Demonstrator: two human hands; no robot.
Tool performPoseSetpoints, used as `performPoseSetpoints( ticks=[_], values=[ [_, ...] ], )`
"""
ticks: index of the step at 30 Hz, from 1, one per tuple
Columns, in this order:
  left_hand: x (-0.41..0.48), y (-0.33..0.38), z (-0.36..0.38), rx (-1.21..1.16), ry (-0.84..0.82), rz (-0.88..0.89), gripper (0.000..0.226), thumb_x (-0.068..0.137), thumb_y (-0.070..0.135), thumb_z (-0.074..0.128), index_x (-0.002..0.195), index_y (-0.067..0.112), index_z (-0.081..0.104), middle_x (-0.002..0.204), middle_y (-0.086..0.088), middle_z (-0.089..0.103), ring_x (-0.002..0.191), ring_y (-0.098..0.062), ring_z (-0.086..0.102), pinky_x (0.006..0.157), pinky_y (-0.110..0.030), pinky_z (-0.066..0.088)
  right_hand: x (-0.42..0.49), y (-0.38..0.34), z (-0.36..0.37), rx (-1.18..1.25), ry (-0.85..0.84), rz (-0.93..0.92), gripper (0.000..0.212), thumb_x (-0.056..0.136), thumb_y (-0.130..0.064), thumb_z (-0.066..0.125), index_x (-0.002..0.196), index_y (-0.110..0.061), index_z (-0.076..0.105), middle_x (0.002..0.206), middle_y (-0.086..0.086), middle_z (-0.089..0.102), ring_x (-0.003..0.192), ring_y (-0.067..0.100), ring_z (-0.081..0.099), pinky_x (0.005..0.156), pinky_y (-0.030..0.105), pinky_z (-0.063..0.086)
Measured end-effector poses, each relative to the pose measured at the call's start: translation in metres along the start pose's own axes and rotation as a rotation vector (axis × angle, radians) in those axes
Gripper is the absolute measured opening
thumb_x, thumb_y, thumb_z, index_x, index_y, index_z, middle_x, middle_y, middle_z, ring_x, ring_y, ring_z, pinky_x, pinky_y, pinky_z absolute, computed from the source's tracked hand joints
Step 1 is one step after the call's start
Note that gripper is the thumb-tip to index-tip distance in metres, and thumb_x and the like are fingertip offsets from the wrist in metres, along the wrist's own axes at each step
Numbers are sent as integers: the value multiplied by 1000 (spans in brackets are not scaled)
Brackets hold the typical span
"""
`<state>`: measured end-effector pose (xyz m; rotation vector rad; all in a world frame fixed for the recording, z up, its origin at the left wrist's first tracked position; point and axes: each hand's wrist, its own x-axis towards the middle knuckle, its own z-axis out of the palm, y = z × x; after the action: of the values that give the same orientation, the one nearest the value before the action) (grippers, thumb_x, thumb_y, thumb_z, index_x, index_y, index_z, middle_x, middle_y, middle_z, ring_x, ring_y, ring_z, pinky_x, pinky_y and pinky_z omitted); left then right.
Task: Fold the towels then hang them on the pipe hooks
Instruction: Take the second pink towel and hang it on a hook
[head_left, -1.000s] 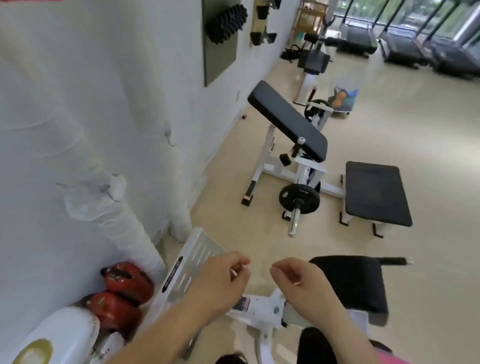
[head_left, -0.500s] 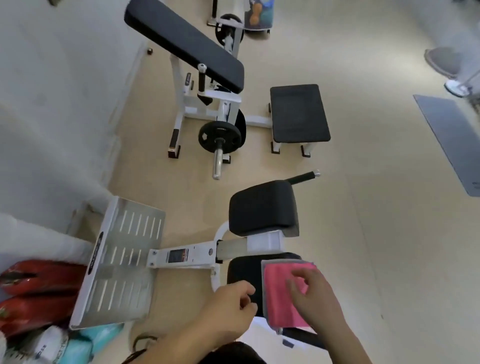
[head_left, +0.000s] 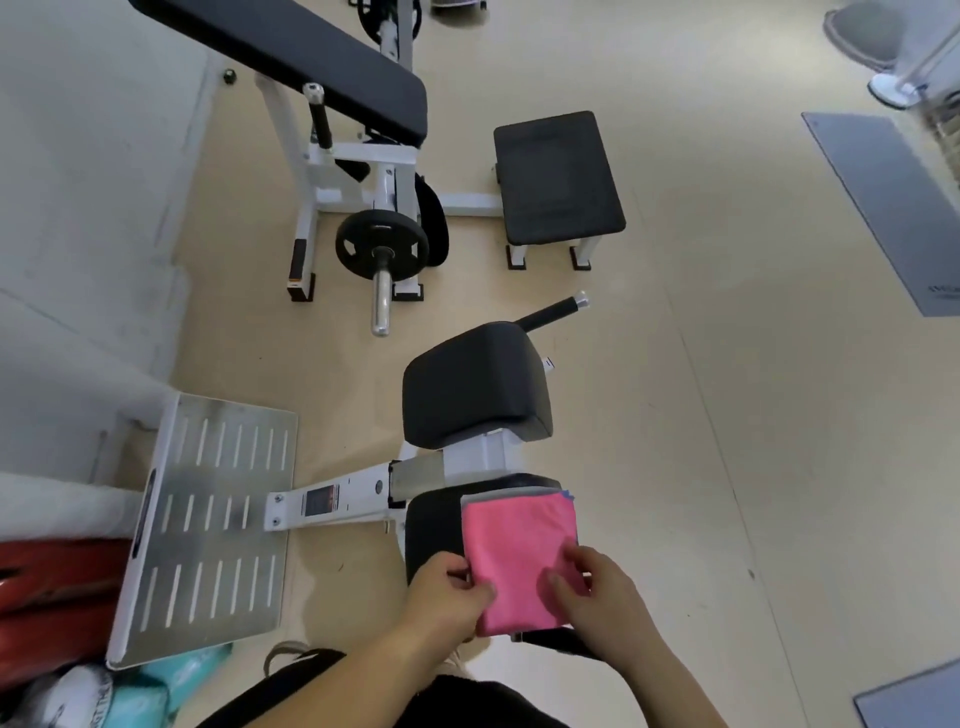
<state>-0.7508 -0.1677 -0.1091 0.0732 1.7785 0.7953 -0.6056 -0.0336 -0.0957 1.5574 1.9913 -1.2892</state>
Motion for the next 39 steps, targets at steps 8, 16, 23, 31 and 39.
performPoseSetpoints(
  ticks=[8, 16, 23, 31, 39],
  values=[
    [-12, 17, 13, -101, -80, 21, 22, 76, 16, 84, 85, 7, 66, 83, -8, 68, 68, -18, 64, 57, -26, 51, 3, 3, -3, 4, -28, -23, 51, 96, -29, 66, 140, -5, 56, 125, 9, 63, 110, 23, 63, 92, 32, 49],
    [-52, 74, 6, -125, -194, 262, 17, 80, 9, 68, 74, 21, 58, 75, 9, 58, 63, -3, 55, 60, -16, 44, -25, -23, -40, 178, 194, -258, 54, 87, -17, 75, 132, -37, 52, 134, -16, 54, 123, 5, 53, 103, 29, 43],
    [-69, 98, -58, -744, -114, 295, 20, 89, -6, 58, 101, 7, 67, 102, -16, 69, 93, -28, 65, 80, -45, 53, -49, -86, -61, 499, -10, -43, 85, 74, -77, 71, 132, -16, 63, 120, 4, 74, 104, 23, 74, 90, 48, 63],
    [-88, 72, -131, -1051, -30, 353, 33, 94, -9, 53, 120, 5, 65, 117, -16, 75, 103, -29, 73, 67, -32, 62, -66, -191, -8, 772, -164, -220, 42, 86, -37, 75, 108, -1, 75, 104, 25, 77, 91, 33, 75, 92, 51, 62],
    [-118, 21, -249, -632, 568, 303, 27, 82, 25, 83, 104, 22, 67, 106, -2, 74, 89, -16, 74, 74, -31, 60, -95, -317, 70, 462, -52, -560, 26, 88, 1, 67, 101, -23, 67, 96, 0, 74, 97, 26, 70, 80, 40, 60]
  ],
)
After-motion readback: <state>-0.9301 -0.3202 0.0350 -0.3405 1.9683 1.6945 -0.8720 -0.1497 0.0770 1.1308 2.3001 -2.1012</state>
